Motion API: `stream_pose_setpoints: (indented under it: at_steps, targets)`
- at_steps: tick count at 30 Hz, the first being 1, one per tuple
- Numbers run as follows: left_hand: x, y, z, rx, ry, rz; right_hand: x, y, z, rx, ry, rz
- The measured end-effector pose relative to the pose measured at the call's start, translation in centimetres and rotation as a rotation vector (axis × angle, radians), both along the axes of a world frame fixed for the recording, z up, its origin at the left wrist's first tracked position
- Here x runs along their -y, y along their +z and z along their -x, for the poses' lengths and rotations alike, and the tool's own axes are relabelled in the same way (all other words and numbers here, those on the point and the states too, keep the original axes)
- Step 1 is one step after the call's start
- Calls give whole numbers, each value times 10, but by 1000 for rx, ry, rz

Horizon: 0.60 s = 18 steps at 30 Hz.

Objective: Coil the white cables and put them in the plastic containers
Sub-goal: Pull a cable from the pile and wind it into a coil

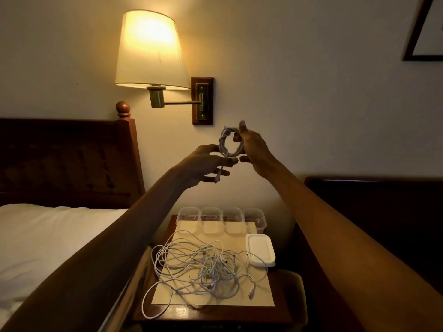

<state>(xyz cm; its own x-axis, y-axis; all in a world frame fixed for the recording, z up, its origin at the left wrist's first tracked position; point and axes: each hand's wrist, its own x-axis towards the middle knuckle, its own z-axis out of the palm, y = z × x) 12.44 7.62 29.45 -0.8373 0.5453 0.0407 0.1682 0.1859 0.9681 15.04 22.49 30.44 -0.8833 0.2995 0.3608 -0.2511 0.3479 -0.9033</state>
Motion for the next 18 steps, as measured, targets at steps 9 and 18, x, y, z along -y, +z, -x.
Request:
stream_pose_setpoints:
  at_steps: [9, 18]
  targets:
    - [24, -8, 23, -147, -29, -51, -17, -22, -3, 84, 282, 164]
    - [13, -32, 32, -414, 122, -69, -15, -49, 16, 118, 35, -156]
